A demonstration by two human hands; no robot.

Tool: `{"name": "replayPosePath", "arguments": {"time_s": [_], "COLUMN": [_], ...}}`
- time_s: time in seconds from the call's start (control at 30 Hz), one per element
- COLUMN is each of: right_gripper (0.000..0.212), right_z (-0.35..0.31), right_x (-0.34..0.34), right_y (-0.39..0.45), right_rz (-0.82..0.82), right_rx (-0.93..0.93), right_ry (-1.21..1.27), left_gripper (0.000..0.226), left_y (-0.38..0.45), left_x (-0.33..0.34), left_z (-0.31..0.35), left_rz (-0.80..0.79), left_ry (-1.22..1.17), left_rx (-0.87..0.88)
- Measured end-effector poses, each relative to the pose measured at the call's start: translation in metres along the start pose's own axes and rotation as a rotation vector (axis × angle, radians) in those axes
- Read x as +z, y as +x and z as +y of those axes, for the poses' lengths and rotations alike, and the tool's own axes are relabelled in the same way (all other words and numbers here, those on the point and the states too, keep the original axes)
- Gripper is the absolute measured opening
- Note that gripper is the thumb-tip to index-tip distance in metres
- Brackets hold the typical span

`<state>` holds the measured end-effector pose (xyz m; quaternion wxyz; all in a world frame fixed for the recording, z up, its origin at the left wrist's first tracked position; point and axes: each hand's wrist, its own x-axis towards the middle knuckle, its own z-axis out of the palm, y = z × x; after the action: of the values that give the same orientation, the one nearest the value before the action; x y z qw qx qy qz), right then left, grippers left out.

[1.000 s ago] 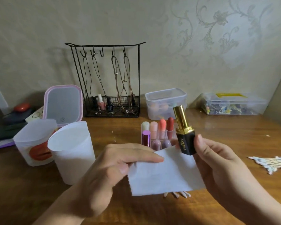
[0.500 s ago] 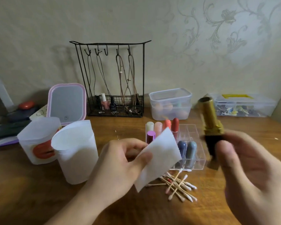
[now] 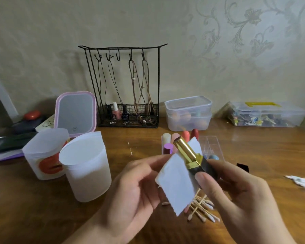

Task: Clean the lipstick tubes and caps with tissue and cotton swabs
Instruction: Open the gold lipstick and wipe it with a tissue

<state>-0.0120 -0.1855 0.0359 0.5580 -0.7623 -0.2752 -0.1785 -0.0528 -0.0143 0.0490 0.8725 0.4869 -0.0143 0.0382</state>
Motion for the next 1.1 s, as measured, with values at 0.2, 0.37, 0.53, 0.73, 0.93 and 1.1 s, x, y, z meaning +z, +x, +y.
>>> {"name": "replayPosePath", "arguments": {"time_s": [0.2,0.37,0.53,0.73,0.93,1.1], "right_gripper": [0.014,0.033,0.014,0.043,0.078,0.063], "right_z": [0.002,-0.002,-0.004,-0.018,-0.017,-0.028], "right_x": [0.001,0.004,0.004,-0.002,0.004,0.003], "right_y": [0.003,0.002,-0.003,-0.012,0.000,-0.003], "right_rz": [-0.031,-0.025,-0.089,-0.384,-0.356,-0.502], "right_rx": [-0.236,-0.310,-0.235,0.755,0.402,0.660], "right_ry": [-0.277,-0.326,-0.261,0.813,0.459,0.662], "left_gripper": [0.039,0.043,0.032,0.026,0.028,0.029], "left_y": [0.010,0.007,0.004,0.002,0.006,0.005], "left_x": [-0.005,0.000,0.005,0.003,0.001,0.001], "left_z": [-0.013,-0.017,-0.017,-0.014,-0.015,-0.014], "left_rz": [-0.093,-0.083,-0.127,-0.237,-0.166,-0.207], "left_ry": [0.059,0.049,0.004,0.075,0.097,-0.014], "left_rx": [0.079,0.146,0.248,0.282,0.359,0.285]}}
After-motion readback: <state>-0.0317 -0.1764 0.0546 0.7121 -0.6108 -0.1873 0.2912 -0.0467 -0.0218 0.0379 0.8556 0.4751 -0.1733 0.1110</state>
